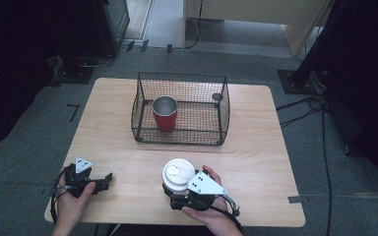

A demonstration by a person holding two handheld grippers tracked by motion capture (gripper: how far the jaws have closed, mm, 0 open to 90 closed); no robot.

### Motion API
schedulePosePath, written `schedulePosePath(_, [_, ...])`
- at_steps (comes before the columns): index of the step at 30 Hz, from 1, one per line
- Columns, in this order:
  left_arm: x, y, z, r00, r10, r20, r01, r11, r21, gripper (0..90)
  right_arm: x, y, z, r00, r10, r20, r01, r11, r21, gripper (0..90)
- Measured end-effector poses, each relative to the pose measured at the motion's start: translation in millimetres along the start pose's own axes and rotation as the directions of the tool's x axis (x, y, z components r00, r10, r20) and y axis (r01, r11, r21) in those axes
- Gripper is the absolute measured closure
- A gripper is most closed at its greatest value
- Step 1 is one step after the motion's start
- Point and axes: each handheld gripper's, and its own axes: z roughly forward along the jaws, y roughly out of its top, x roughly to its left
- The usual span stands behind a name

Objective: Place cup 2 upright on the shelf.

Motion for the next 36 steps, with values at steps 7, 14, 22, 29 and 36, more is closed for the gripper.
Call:
schedulePosePath(7, [0.0,0.0,0.0,1.0,0.0,0.0,0.0,1.0,0.0,0.0,-3.8,10.1,-4.0,0.9998,0.003,0.019,-0.002,1.0,-0.026,16.1])
schedulePosePath(14, [0.1,0.0,0.0,1.0,0.001,0.0,-0.001,1.0,0.0,0.0,-4.4,17.2,-2.9,0.9996,0.001,0.029,0.0,0.999,-0.04,16.1])
schedulePosePath(22, [0.0,0.0,0.0,1.0,0.0,0.0,0.0,1.0,0.0,0.0,-8.5,31.6,-6.4,0.9988,-0.002,0.049,0.005,0.997,-0.076,16.1])
schedulePosePath(29, [0.0,0.0,0.0,1.0,-0.001,0.0,0.001,1.0,0.0,0.0,-15.9,44.0,-10.3,0.997,-0.002,0.078,0.01,0.995,-0.097,16.1])
schedulePosePath(36, [0.1,0.0,-0.1,1.0,0.0,0.001,0.0,1.0,0.001,0.0,-21.5,53.2,-11.5,0.9949,0.0,0.101,0.011,0.994,-0.111,16.1])
